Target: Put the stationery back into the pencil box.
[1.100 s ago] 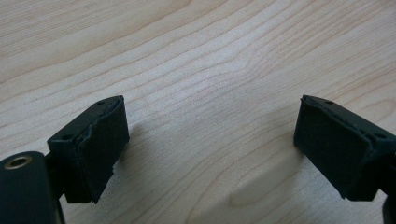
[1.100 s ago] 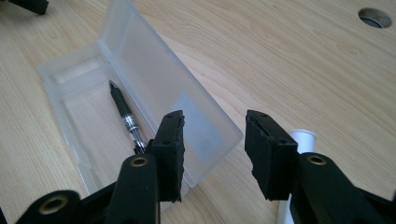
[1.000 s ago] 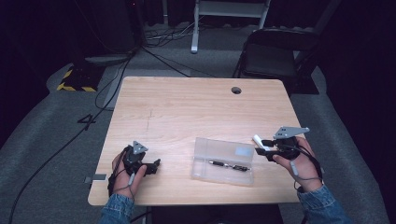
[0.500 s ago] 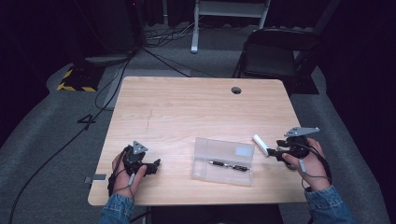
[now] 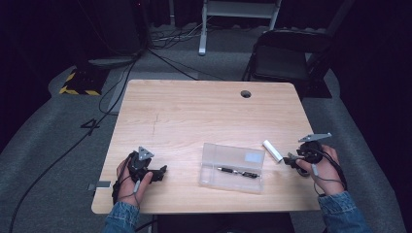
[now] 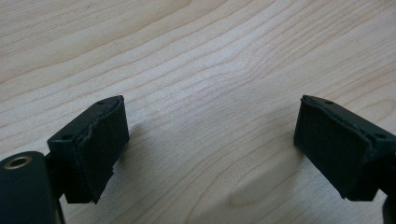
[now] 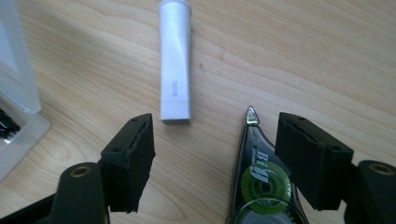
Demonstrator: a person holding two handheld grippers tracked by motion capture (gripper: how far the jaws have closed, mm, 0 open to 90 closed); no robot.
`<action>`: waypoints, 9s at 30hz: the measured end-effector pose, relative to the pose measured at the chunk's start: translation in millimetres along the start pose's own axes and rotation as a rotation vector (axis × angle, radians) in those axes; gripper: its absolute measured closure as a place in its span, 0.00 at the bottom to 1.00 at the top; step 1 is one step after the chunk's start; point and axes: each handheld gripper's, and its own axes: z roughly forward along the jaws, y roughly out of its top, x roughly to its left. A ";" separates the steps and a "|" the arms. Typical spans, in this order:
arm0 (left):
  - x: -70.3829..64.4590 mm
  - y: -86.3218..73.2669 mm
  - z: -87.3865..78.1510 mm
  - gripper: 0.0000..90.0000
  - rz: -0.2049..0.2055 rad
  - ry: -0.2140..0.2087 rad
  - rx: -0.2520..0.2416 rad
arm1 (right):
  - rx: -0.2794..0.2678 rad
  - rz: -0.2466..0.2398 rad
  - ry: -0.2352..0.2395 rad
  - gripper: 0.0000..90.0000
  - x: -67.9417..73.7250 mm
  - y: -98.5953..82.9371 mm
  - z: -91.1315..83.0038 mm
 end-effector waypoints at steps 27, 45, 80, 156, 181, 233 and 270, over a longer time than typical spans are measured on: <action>0.0 0.0 0.0 0.12 0.000 0.000 0.000 | 0.114 0.080 -0.038 0.47 -26.1 -15.6 20.1; 0.0 0.0 0.0 0.12 0.000 0.000 0.000 | 0.142 0.082 -0.025 0.59 -24.9 -11.9 16.1; -0.3 -0.1 0.0 0.12 -0.002 -0.001 0.000 | -0.015 -0.073 0.048 0.60 17.3 16.2 -34.4; -1.6 -0.8 -0.9 0.13 -0.003 0.000 0.002 | 0.089 -0.574 0.377 0.60 146.4 38.6 23.9; -1.5 -0.8 -0.9 0.13 -0.003 -0.001 0.002 | 0.149 -0.491 0.448 0.56 145.7 33.8 32.3; -1.1 -0.8 -0.8 0.12 -0.001 -0.007 0.003 | -0.175 -0.137 0.140 0.55 52.1 36.6 -11.1; -1.0 -0.8 -0.8 0.12 -0.002 -0.009 0.003 | -0.036 -0.010 0.047 0.63 12.4 15.4 34.1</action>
